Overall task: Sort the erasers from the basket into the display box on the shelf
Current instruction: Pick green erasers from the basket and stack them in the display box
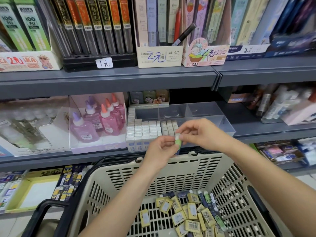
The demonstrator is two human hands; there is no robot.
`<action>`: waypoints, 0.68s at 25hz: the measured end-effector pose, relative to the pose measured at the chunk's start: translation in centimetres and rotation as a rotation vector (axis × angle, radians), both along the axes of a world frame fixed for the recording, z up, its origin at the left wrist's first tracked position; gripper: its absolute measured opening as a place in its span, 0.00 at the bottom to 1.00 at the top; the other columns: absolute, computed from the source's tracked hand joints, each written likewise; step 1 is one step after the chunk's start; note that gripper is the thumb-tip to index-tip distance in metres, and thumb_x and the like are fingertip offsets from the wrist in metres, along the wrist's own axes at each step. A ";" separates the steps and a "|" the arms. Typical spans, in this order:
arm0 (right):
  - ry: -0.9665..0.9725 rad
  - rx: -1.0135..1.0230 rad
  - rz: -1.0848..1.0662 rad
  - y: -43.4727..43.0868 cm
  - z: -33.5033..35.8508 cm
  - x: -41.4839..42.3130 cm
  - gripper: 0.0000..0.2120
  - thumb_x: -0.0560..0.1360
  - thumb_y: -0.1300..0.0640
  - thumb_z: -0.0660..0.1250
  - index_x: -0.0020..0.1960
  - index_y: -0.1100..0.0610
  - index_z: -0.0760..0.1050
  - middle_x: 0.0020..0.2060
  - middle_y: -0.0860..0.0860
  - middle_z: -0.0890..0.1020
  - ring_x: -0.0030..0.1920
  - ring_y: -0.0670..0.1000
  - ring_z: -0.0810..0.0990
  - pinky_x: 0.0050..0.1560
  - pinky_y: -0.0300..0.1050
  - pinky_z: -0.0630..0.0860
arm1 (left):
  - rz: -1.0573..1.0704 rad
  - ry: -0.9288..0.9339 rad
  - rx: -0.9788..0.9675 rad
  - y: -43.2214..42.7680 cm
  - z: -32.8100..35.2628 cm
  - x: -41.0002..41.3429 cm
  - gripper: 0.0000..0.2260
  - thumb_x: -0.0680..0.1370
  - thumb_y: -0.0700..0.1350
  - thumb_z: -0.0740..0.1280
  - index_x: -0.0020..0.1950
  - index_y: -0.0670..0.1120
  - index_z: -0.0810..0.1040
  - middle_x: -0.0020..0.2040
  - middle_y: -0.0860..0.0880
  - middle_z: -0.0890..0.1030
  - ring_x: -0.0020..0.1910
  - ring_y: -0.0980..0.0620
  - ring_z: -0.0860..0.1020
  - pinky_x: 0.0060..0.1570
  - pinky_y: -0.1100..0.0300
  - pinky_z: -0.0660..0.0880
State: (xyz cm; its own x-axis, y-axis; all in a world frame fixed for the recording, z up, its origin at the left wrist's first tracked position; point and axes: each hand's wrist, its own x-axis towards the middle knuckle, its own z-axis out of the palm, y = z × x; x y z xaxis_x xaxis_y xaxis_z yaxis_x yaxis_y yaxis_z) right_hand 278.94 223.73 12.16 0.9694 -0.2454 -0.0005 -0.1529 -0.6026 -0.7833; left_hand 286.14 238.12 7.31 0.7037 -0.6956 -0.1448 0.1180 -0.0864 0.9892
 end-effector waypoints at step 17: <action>0.242 -0.449 -0.040 -2.9 -1.8 2.1 0.09 0.77 0.58 0.62 0.52 0.54 0.80 0.48 0.49 0.83 0.49 0.48 0.80 0.54 0.45 0.76 | 0.103 -0.006 0.034 4.0 -2.3 -0.2 0.07 0.77 0.38 0.64 0.50 0.49 0.76 0.46 0.49 0.82 0.41 0.58 0.80 0.36 0.66 0.76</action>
State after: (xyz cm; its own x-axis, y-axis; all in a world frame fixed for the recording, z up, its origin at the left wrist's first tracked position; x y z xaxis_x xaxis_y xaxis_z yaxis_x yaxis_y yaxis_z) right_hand 281.09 220.80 10.36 0.9445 -0.3097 -0.1095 -0.3275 -0.8617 -0.3876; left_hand 285.89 242.15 5.03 0.7720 -0.6144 -0.1628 0.1225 -0.1076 0.9866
